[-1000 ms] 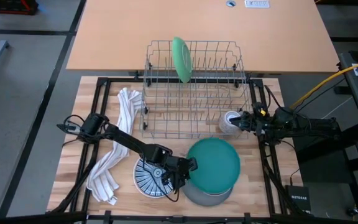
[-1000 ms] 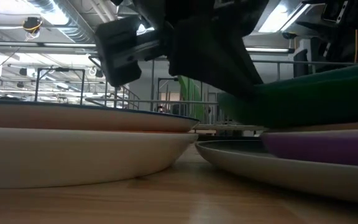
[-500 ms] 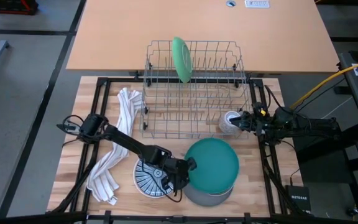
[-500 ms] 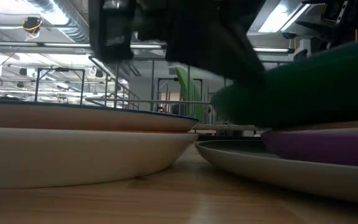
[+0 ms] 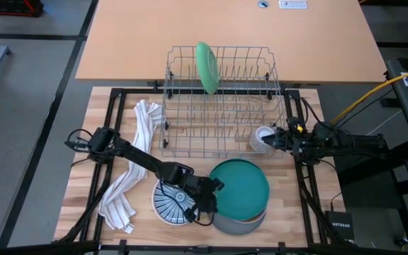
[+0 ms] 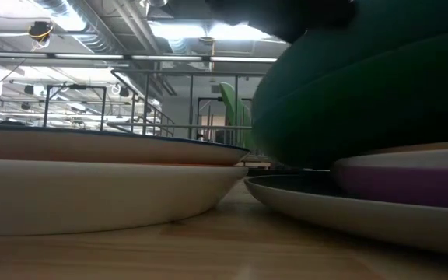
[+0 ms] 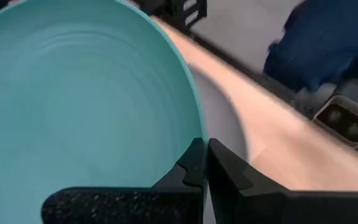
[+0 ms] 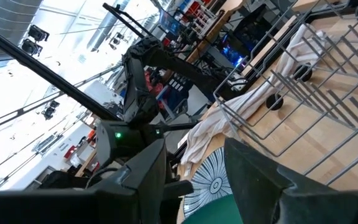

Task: Sort dishes
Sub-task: Put the blue plate into the dish rack

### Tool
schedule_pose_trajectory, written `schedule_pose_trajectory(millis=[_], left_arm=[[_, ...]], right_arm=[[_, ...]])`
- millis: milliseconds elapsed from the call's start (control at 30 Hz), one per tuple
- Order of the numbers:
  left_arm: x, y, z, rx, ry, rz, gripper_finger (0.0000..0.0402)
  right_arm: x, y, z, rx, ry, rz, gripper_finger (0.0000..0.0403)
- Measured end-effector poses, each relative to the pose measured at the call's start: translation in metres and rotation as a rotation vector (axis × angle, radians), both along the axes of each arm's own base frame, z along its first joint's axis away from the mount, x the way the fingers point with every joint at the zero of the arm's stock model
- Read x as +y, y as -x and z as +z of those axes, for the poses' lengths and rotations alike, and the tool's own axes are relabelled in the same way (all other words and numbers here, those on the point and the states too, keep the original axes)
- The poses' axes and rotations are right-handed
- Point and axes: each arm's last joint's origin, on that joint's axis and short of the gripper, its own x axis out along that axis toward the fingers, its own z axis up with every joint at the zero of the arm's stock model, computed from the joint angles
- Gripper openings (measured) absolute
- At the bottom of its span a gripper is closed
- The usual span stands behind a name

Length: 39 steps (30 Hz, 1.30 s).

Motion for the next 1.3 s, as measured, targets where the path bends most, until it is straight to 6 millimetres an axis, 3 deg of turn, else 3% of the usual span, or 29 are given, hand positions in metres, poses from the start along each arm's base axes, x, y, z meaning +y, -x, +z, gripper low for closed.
schedule_pose_trajectory(millis=[300, 667, 1033, 1300], left_arm=[[-0.002, -0.008, 0.014, -0.102, 0.129, 0.043, 0.0001], [0.007, -0.008, 0.044, -0.165, 0.291, 0.149, 0.0001], [0.021, -0.005, 0.081, -0.290, 0.417, 0.220, 0.0001], [0.043, -0.001, 0.112, -0.383, 0.521, 0.316, 0.0001]], right_arm=[[0.000, 0.000, 0.002, -0.023, 0.000, 0.000, 0.0166], [0.000, 0.005, 0.027, -0.287, 0.126, -0.025, 0.0166], [-0.001, 0.029, 0.078, -0.442, 0.301, -0.093, 0.0166], [-0.004, 0.042, 0.096, -0.355, 0.349, -0.166, 0.0166]])
